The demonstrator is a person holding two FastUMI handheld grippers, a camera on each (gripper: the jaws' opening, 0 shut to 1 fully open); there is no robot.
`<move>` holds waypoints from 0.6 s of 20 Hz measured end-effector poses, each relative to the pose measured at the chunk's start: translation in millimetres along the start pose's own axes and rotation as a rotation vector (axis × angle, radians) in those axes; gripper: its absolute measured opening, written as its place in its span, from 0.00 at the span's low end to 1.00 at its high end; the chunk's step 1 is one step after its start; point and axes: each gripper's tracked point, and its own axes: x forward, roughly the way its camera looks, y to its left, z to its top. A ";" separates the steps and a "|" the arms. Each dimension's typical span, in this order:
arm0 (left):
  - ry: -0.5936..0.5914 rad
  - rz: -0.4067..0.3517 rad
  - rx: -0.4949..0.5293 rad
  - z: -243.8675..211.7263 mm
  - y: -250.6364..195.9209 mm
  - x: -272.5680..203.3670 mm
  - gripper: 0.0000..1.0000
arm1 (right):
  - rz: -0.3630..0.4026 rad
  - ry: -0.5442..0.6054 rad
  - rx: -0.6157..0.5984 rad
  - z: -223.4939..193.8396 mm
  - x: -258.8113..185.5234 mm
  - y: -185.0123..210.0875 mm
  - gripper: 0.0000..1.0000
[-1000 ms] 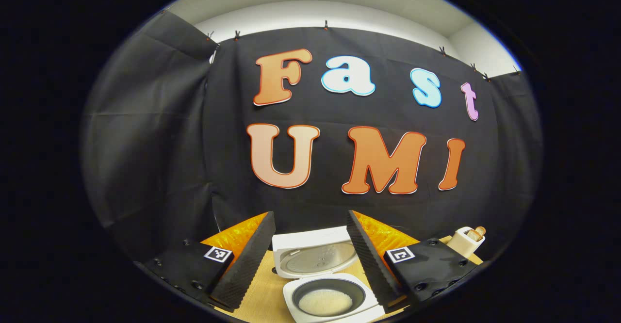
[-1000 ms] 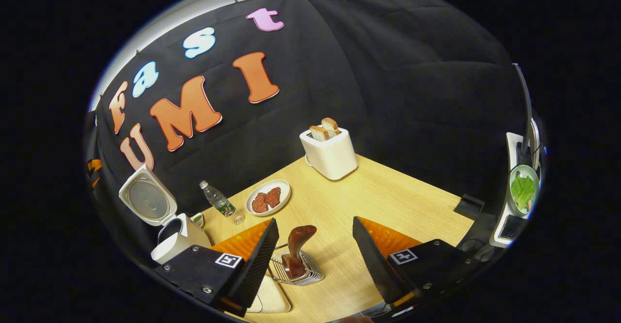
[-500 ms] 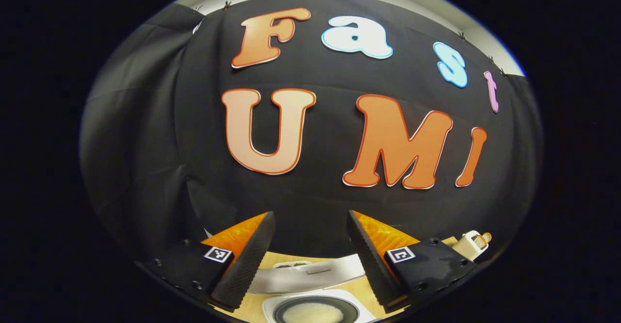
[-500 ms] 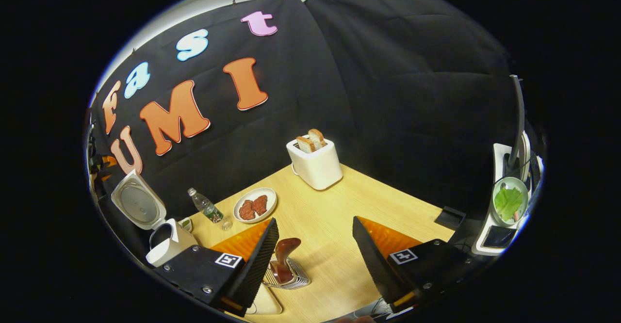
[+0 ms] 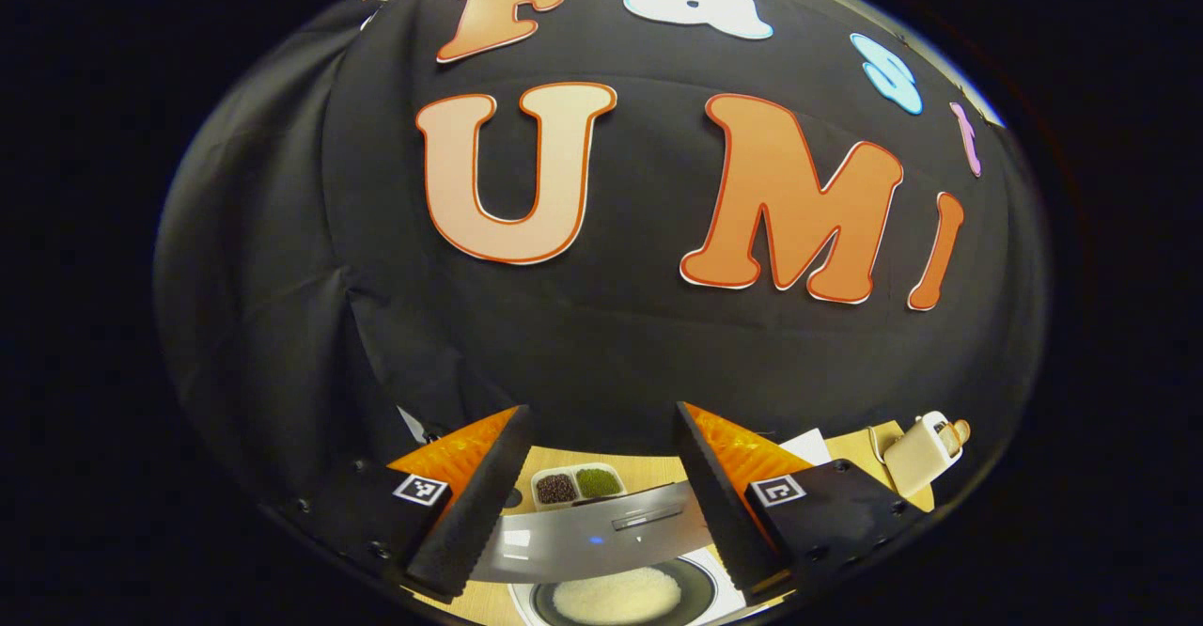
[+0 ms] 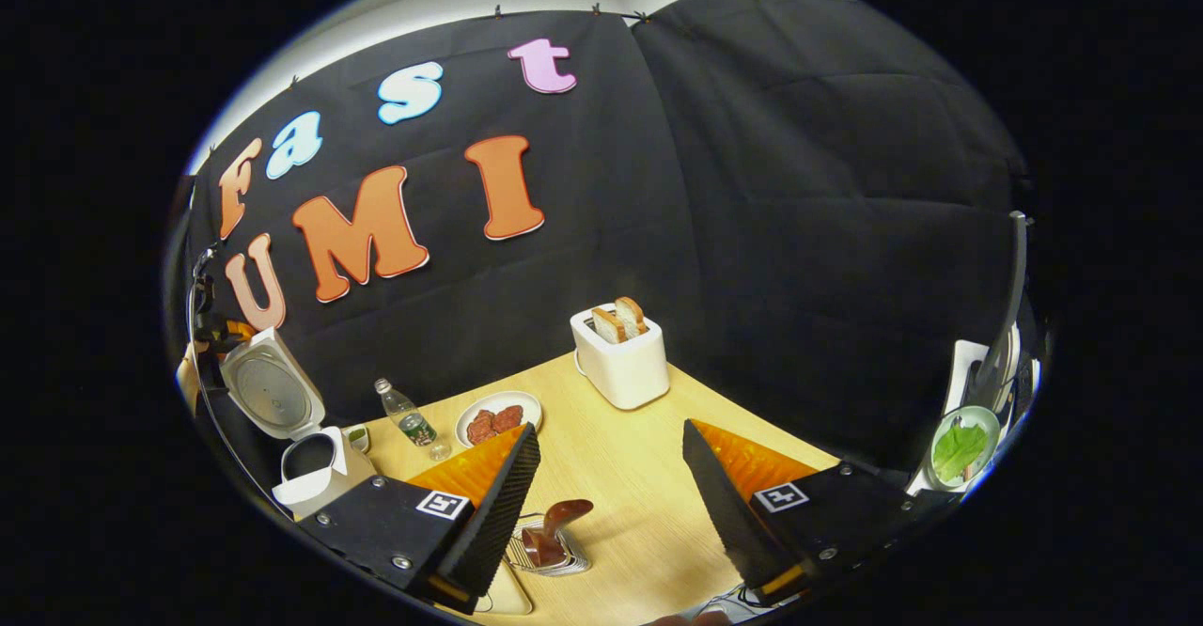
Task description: Close the left gripper, press the button to open the rice cooker; take a wooden spoon from the chopstick holder with the right hand, scoop a spoonful of rice and pour it into the rice cooker, then put the wooden spoon back into the chopstick holder.
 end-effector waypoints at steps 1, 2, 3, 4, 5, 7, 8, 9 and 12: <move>0.011 -0.009 -0.004 -5.4 -3.2 -7.8 1.00 | 0.017 -0.006 -0.009 2.6 -0.8 7.4 0.94; 0.011 -0.015 -0.008 -9.7 -5.6 -13.2 1.00 | 0.034 -0.007 -0.019 1.9 -1.2 12.4 0.94; 0.006 -0.022 -0.004 -14.8 -8.1 -22.5 1.00 | 0.051 -0.008 -0.030 1.4 -0.9 16.5 0.95; 0.003 -0.025 -0.006 -22.6 -11.3 -31.4 1.00 | 0.067 -0.006 -0.041 0.2 -1.0 20.6 0.95; 0.002 -0.027 -0.007 -32.4 -16.9 -39.2 1.00 | 0.085 0.000 -0.050 -1.4 -0.5 25.5 0.95; 0.017 -0.034 -0.008 -58.2 -27.1 -59.1 1.00 | 0.126 0.007 -0.055 -3.5 -1.5 37.9 0.95; 0.032 -0.041 -0.009 -75.6 -32.0 -69.2 1.00 | 0.149 0.008 -0.054 -5.8 -3.8 44.8 0.95; 0.049 -0.045 -0.011 -95.0 -35.7 -81.0 1.00 | 0.168 0.012 -0.052 -8.1 -5.1 50.7 0.95; 0.109 -0.054 -0.034 -162.6 -48.2 -103.1 1.00 | 0.227 0.051 -0.049 -27.4 -8.8 64.1 0.95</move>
